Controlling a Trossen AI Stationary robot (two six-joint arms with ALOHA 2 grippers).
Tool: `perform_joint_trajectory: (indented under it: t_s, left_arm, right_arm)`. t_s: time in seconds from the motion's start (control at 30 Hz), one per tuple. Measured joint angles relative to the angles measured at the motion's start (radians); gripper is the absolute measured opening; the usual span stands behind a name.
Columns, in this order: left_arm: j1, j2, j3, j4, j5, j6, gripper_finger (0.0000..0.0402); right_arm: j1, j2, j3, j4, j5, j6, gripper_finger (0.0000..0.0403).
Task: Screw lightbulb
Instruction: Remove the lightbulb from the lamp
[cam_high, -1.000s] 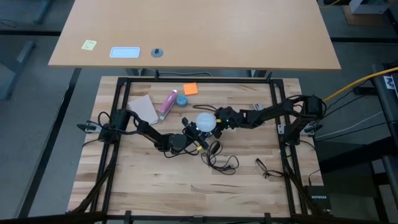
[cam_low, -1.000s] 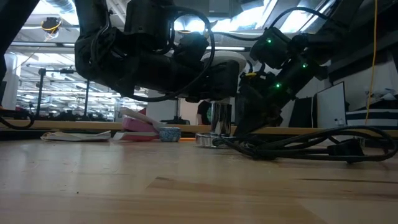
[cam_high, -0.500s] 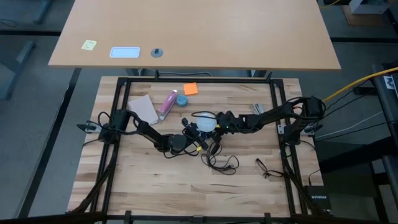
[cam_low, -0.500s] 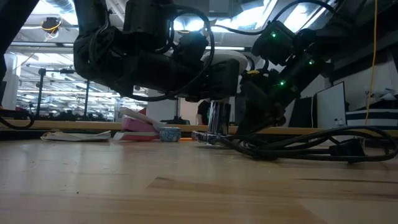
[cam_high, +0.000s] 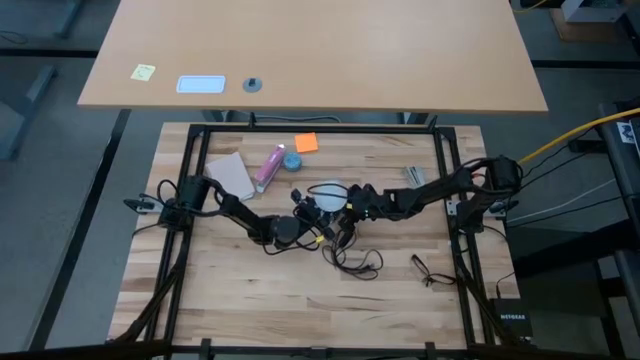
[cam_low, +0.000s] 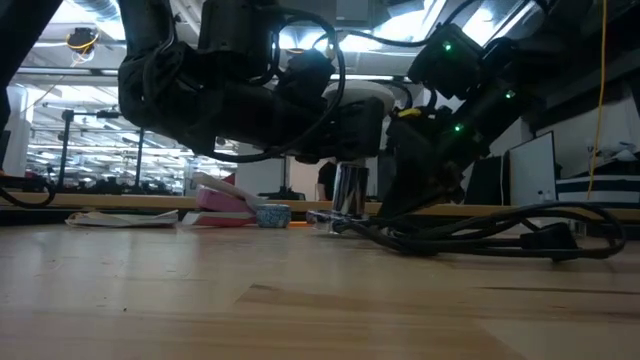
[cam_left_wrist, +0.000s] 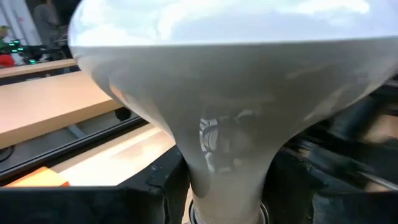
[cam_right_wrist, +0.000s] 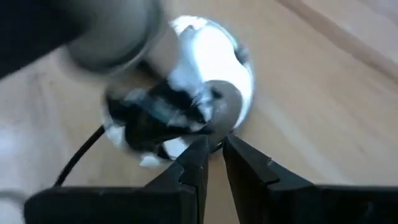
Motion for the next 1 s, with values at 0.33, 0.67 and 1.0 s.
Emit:
perform_joint_trajectory:
  t_s: [0.33,0.67,1.0]
  left_arm:
    - [-0.014,0.0,0.001,-0.002,0.001,0.001,0.016]
    - [-0.047,0.0,0.001,0.012,0.001,-0.049,0.016]
    - [-0.037,0.0,0.001,0.176,0.0,0.063,0.016]
  right_arm:
    - [-0.047,0.0,0.0,0.004,0.067,-0.024,0.006]
    - [-0.191,0.0,0.0,0.009,-0.01,-0.114,0.006]
    - [-0.174,0.0,0.001,0.127,-0.073,-0.137,0.006]
